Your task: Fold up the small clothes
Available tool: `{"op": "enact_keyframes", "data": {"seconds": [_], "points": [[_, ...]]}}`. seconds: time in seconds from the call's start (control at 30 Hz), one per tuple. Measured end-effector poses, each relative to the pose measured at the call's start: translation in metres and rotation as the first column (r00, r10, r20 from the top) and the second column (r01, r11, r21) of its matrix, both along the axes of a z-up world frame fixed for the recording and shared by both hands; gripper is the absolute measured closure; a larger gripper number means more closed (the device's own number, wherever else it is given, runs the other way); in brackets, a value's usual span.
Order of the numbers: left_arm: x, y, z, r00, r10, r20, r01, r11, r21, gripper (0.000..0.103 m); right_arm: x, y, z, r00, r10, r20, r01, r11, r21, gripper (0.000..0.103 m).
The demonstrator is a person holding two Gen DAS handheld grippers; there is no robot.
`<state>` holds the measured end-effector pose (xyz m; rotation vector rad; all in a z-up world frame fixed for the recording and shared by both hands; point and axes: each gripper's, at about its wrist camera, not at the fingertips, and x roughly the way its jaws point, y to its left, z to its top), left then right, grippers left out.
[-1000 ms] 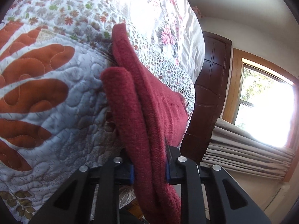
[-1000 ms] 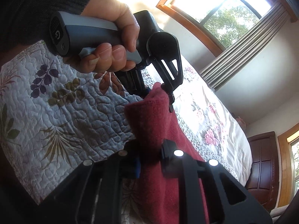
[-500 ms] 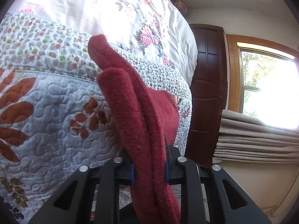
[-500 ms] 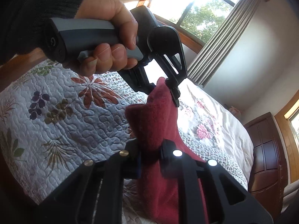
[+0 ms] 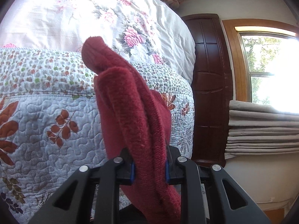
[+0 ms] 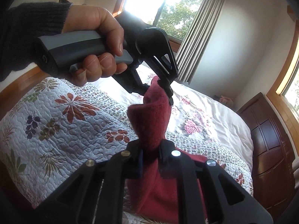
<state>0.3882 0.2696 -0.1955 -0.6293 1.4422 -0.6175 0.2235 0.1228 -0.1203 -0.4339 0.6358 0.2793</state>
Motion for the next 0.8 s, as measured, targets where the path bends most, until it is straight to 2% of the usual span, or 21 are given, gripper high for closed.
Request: {"op": "enact_keyframes", "data": {"seconds": [0.17,0.4,0.8], "points": [[0.002,-0.028,0.015,0.999,-0.036,0.017,0.036,0.999,0.041,0.081,0.0,-0.025,0.009,0.999,-0.036,0.005,0.036,0.998,0.044,0.093],[0.002,-0.076,0.023,0.995,-0.093,0.032,0.089,0.992,0.094,0.081,-0.005,-0.065,0.012,0.996,-0.094,0.0,0.093,0.991,0.099,0.093],[0.001,-0.155,-0.001,0.986,-0.168,-0.001,0.164,0.963,0.216,0.081,-0.012,-0.136,-0.012,0.982,-0.18,-0.063,0.19,0.956,0.222,0.093]]}}
